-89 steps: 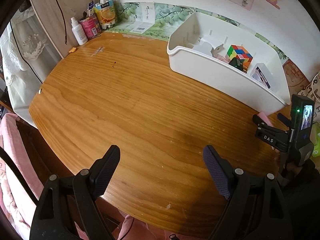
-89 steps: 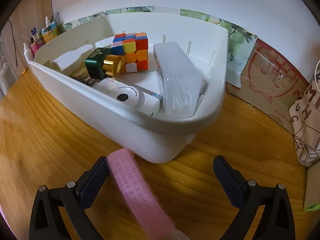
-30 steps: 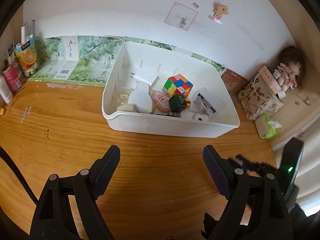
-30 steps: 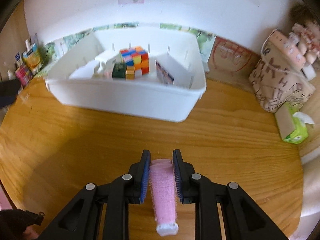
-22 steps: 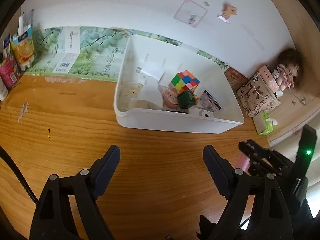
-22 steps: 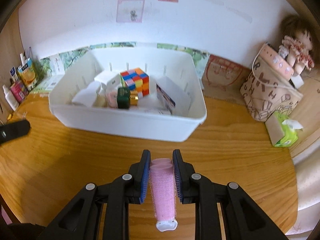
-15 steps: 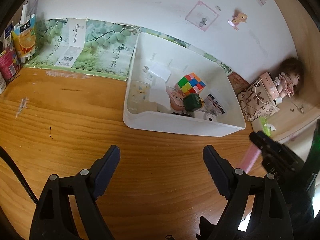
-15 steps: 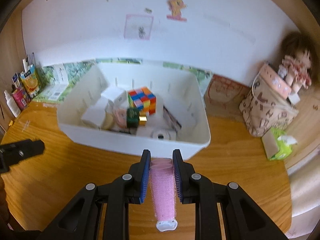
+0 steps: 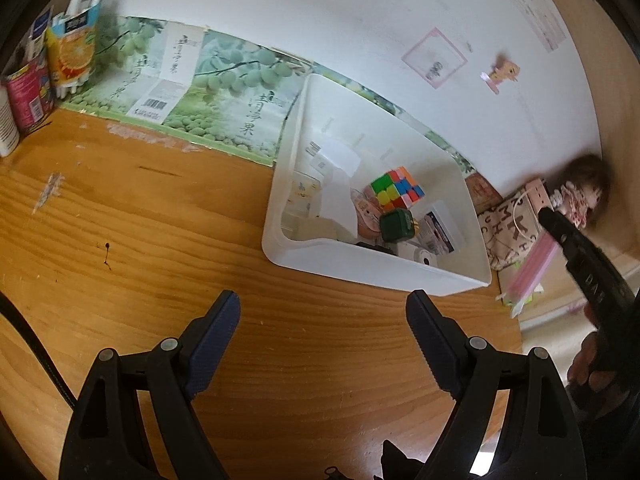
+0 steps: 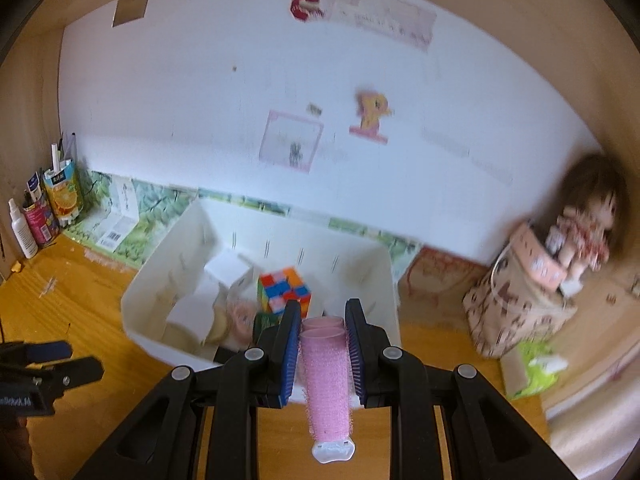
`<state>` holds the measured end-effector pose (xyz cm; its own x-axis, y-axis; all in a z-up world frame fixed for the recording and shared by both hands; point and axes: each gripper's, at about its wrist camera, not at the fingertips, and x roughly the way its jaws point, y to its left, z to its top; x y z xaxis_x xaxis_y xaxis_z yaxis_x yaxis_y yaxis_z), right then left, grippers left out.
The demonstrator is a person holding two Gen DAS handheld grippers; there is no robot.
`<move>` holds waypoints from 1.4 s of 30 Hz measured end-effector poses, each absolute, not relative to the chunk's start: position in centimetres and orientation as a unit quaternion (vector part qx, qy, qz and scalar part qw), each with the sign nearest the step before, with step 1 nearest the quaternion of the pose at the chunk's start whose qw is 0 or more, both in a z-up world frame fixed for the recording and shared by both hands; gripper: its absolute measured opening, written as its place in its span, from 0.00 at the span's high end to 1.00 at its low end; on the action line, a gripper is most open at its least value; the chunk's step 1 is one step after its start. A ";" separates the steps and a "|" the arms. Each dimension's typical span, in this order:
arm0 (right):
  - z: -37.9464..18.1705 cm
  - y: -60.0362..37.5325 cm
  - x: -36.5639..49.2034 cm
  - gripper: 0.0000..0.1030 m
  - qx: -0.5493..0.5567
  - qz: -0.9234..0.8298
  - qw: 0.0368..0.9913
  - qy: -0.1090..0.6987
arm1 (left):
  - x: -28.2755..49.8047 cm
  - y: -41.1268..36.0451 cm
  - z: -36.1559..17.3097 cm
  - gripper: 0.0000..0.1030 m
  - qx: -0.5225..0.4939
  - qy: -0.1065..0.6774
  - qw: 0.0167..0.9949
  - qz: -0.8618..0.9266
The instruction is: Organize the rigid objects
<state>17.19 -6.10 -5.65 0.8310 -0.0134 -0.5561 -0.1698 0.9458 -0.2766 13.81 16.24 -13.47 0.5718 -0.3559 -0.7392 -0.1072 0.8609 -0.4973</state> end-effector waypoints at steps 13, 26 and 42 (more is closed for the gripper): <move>-4.4 -3.5 20.1 0.78 -0.215 0.047 0.949 0.226 | 13.1 17.7 -13.2 0.16 -0.270 0.446 0.853 -0.036; -4.1 -2.7 21.0 0.39 -0.180 0.036 0.962 0.201 | 13.4 18.9 -12.9 0.16 -0.239 0.448 0.861 -0.041; -3.9 -6.8 17.7 0.19 -0.124 0.018 0.967 0.223 | 11.1 16.6 -11.0 0.16 -0.210 0.423 0.880 -0.052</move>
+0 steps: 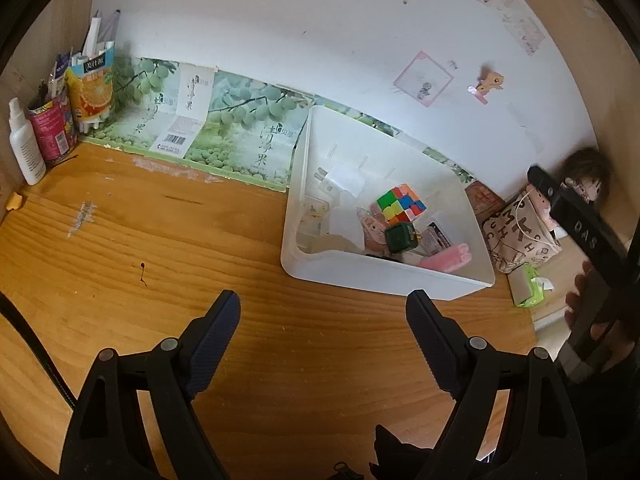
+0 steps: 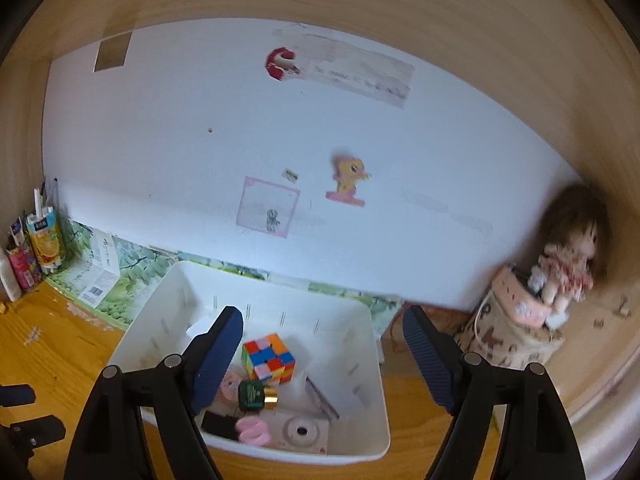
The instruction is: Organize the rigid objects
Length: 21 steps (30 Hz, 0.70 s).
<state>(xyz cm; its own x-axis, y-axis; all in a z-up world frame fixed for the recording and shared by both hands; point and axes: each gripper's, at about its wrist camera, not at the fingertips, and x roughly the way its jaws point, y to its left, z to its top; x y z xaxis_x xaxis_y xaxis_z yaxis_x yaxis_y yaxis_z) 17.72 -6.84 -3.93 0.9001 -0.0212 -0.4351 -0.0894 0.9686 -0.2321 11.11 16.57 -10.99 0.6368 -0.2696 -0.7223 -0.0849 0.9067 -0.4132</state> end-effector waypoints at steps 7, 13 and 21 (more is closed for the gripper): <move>-5.9 -10.8 15.2 0.19 -0.067 0.032 0.957 0.279 | 9.2 14.0 -9.6 0.16 -0.193 0.408 0.891 -0.037; -6.5 -14.5 11.9 0.19 -0.034 0.069 0.941 0.330 | 7.7 11.0 -8.1 0.13 -0.189 0.396 0.898 -0.019; -6.4 -17.0 8.6 0.17 0.016 0.115 0.910 0.397 | 6.7 7.7 -5.5 0.03 -0.175 0.389 0.904 -0.026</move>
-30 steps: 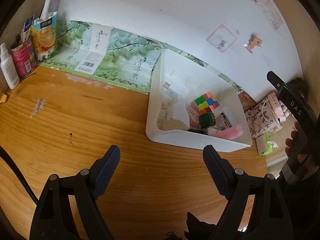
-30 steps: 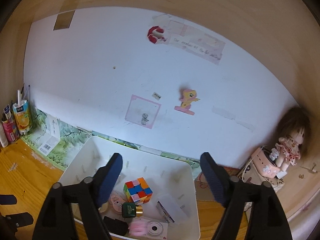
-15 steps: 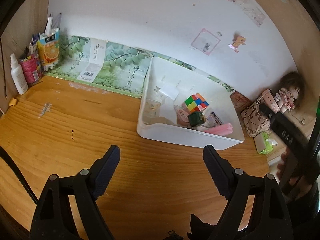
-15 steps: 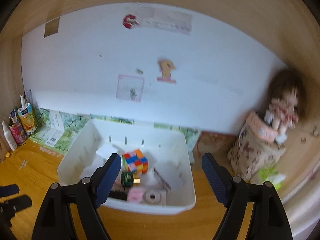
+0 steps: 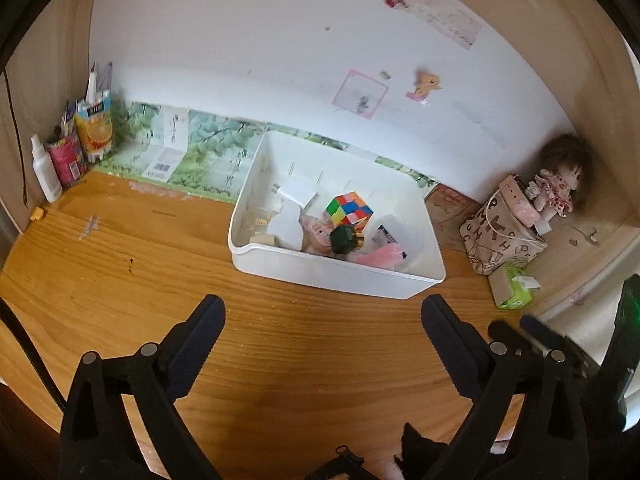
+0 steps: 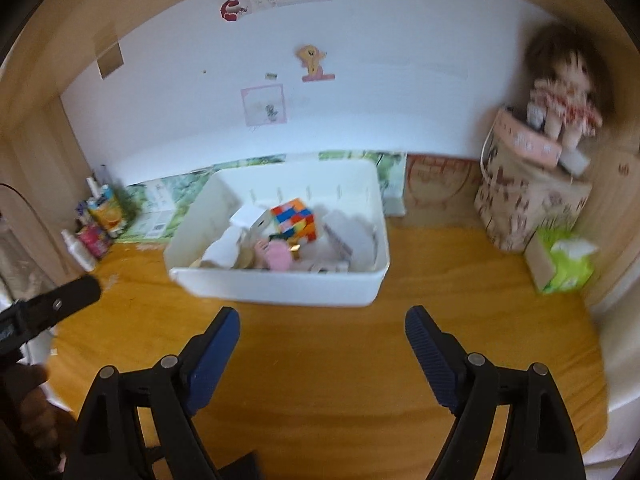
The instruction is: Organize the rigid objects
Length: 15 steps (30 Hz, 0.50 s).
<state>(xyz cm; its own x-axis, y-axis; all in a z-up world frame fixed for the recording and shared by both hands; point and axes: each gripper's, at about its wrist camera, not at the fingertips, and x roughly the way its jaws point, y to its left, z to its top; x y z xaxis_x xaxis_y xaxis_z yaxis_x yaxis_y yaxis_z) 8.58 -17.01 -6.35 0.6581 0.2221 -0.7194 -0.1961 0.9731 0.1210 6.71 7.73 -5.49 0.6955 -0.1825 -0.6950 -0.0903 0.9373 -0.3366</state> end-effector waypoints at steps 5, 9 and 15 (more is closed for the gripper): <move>-5.4 -16.5 7.5 0.10 0.021 0.142 0.892 0.429 | 5.9 7.3 -3.2 0.01 -0.168 0.387 0.906 -0.011; -3.6 -15.6 6.9 0.00 0.008 0.151 0.891 0.427 | 5.4 7.1 -1.4 0.01 -0.155 0.380 0.912 -0.002; -1.9 -15.2 6.5 0.00 0.016 0.150 0.892 0.426 | 5.3 6.6 -0.8 0.01 -0.136 0.389 0.911 0.002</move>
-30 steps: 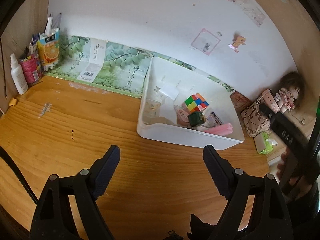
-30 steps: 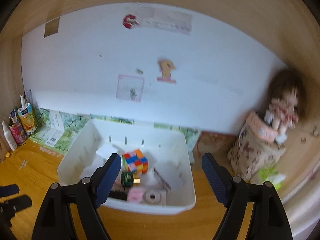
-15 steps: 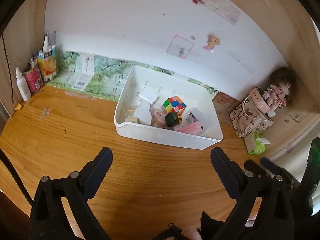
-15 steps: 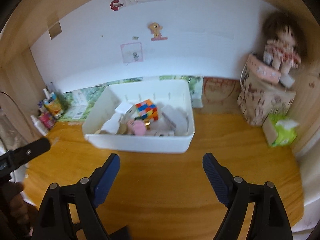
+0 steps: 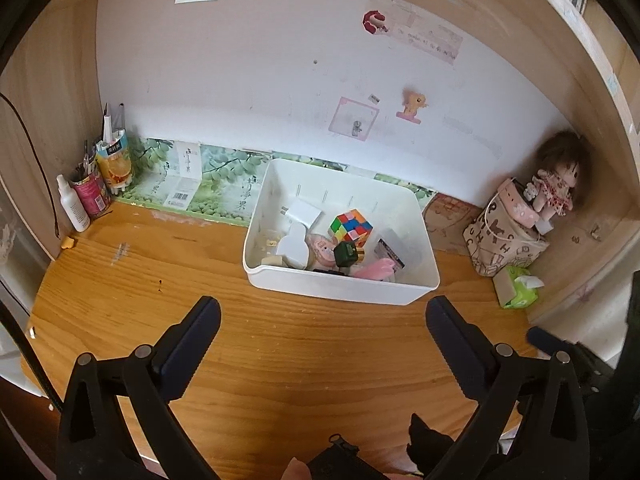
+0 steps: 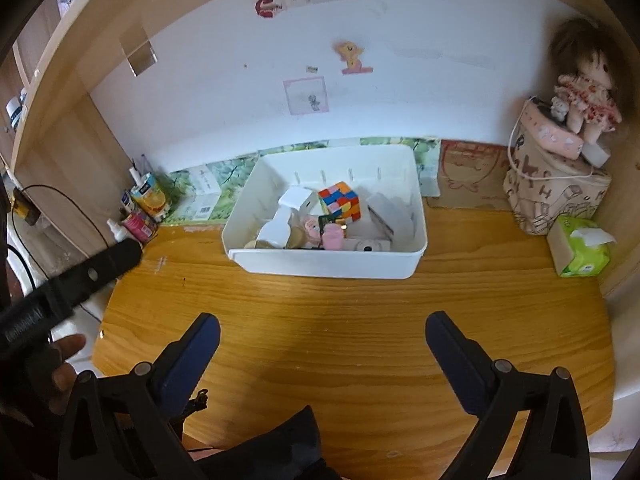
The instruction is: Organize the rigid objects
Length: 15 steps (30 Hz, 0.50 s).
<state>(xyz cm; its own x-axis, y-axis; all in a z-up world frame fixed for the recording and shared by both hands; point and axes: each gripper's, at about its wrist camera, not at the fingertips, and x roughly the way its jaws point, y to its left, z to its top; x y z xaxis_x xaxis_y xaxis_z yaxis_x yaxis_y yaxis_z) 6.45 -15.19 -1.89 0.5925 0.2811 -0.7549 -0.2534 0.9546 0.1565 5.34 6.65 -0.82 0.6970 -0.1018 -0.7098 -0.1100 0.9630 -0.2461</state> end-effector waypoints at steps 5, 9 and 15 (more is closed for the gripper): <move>-2.8 -14.5 6.5 0.00 0.004 0.152 0.884 0.443 | 5.6 6.1 -1.6 0.01 -0.127 0.408 0.904 -0.008; -3.0 -14.9 6.9 0.00 0.002 0.134 0.884 0.448 | 5.6 5.7 -1.3 0.01 -0.120 0.402 0.907 -0.013; -3.3 -15.0 7.6 0.00 -0.008 0.129 0.881 0.454 | 6.1 5.5 -1.4 0.01 -0.124 0.399 0.908 -0.013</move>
<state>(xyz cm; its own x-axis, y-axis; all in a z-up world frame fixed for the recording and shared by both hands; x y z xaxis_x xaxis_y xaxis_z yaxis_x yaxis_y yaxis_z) 7.61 -15.03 -3.28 0.5539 0.2210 -0.8027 -0.2348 0.9665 0.1041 6.15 5.47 -1.39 0.6806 -0.1238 -0.7221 -0.0751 0.9686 -0.2368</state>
